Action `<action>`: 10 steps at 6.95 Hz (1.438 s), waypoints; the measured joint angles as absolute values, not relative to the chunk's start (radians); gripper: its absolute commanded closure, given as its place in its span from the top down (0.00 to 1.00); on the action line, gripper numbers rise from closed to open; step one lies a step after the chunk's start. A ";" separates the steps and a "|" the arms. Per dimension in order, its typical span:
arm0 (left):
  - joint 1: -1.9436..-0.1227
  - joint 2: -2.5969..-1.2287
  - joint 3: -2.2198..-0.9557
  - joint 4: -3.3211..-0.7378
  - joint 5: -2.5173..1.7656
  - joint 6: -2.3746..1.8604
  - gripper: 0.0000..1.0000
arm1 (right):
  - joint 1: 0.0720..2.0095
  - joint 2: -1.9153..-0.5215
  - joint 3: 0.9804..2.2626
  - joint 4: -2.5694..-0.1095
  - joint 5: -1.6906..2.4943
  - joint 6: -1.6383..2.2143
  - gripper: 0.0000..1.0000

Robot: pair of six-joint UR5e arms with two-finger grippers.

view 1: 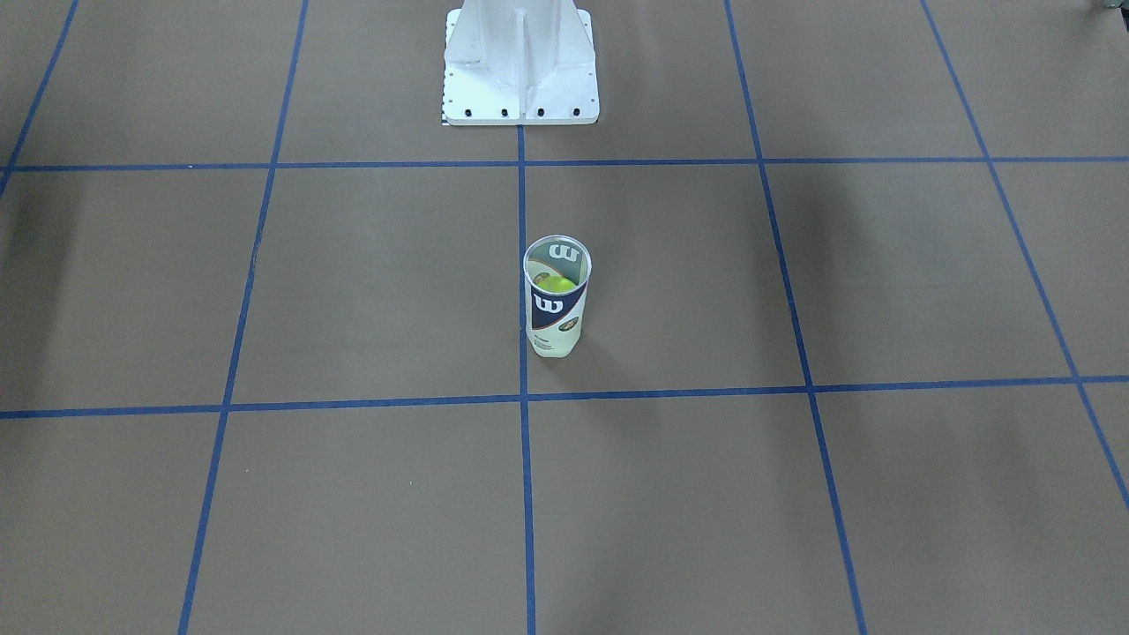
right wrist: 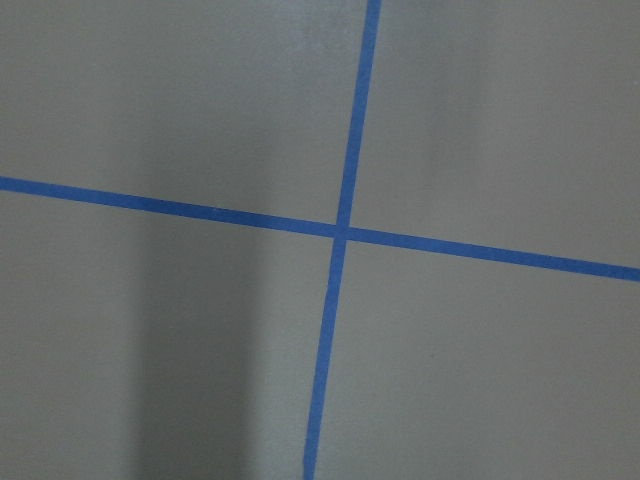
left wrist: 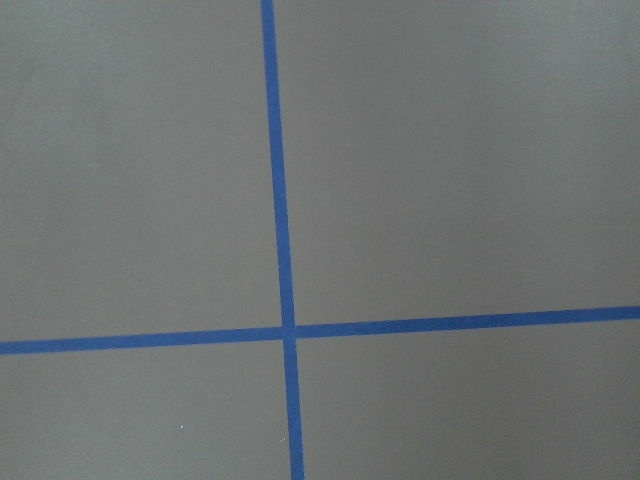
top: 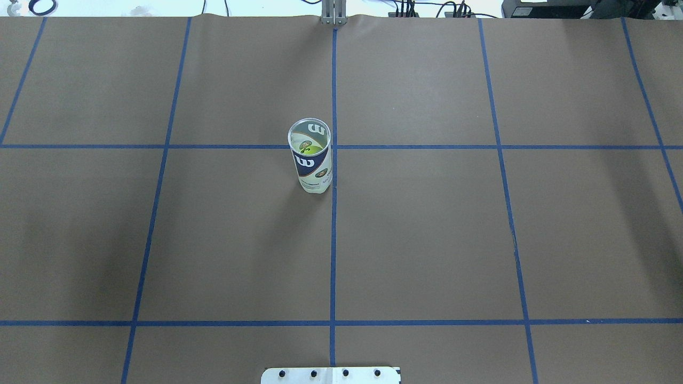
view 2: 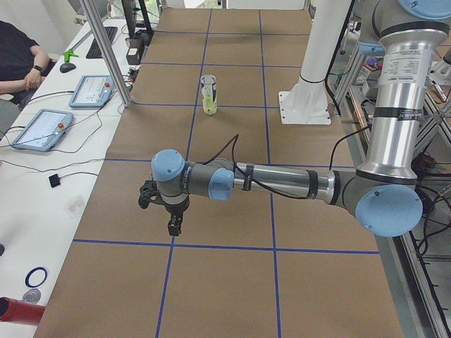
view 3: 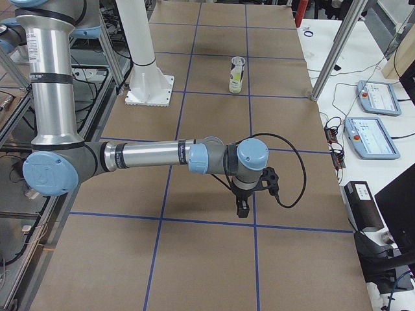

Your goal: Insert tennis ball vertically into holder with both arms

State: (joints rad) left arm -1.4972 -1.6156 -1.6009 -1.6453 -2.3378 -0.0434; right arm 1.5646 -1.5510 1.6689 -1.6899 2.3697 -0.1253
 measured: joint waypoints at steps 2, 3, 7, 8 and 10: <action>-1.537 -1.584 -1.614 -1.640 -2.335 0.036 1.00 | 1.565 -1.562 1.681 -1.693 2.378 -0.124 0.99; -1.553 -1.579 -1.615 -1.635 -2.334 0.047 1.00 | 1.565 -1.568 1.678 -1.693 2.379 -0.124 0.99; -1.578 -1.578 -1.617 -1.631 -2.306 0.052 1.00 | 1.571 -1.608 1.681 -1.686 2.381 -0.126 0.99; -1.578 -1.578 -1.617 -1.630 -2.302 0.052 1.00 | 1.574 -1.614 1.682 -1.685 2.382 -0.126 0.99; -1.578 -1.578 -1.617 -1.630 -2.300 0.052 1.00 | 1.580 -1.615 1.684 -1.683 2.384 -0.126 0.99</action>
State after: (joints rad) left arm -1.5782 -1.5784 -1.6168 -1.6302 -2.2997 0.0521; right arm 1.5802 -1.6153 1.6839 -1.6834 2.3835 -0.1258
